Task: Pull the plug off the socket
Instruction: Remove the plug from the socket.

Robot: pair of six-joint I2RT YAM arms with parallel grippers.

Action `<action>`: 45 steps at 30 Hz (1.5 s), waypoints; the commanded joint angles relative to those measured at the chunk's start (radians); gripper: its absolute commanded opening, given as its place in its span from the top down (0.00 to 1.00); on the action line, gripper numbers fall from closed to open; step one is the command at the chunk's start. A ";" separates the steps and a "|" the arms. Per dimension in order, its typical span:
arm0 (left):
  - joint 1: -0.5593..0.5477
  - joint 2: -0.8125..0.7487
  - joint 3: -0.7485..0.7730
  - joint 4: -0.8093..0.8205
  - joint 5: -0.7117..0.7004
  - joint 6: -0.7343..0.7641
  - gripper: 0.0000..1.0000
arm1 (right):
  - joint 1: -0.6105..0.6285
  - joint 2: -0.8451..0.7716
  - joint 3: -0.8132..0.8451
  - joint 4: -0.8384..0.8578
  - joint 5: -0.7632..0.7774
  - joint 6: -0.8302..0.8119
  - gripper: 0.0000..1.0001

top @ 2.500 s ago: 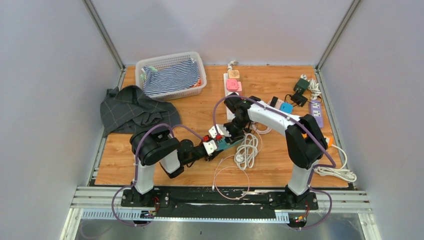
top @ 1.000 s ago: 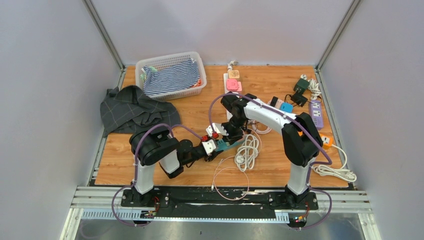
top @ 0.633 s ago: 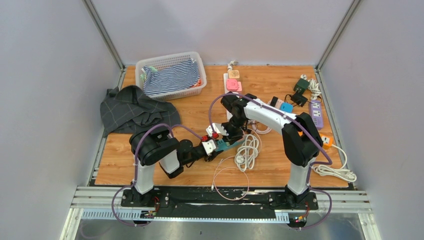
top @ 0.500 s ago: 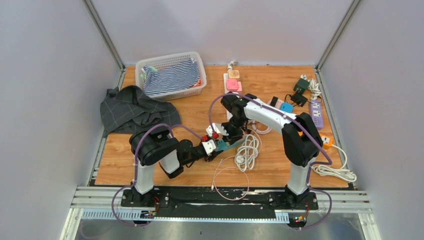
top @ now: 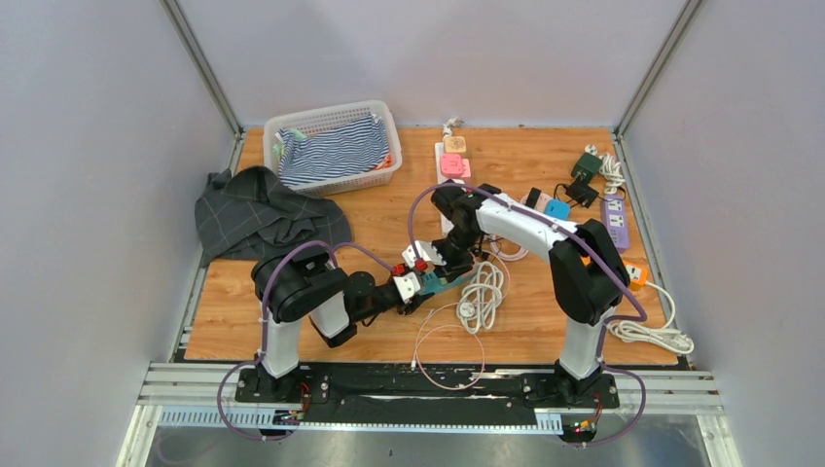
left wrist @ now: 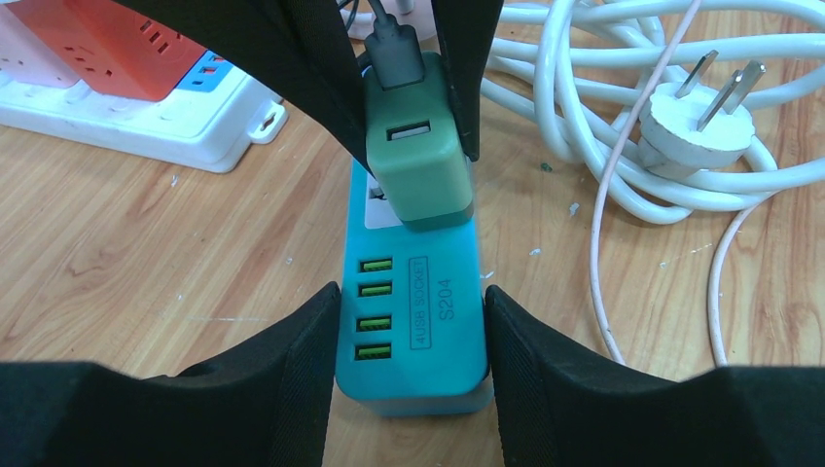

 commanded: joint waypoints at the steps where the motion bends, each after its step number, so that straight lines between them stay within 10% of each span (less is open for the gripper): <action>1: -0.010 0.015 0.009 0.003 0.031 0.004 0.86 | 0.023 0.043 -0.063 0.000 -0.104 -0.062 1.00; 45: -0.002 -0.013 -0.008 0.006 0.036 -0.027 0.77 | -0.010 -0.015 0.126 -0.167 -0.215 0.050 1.00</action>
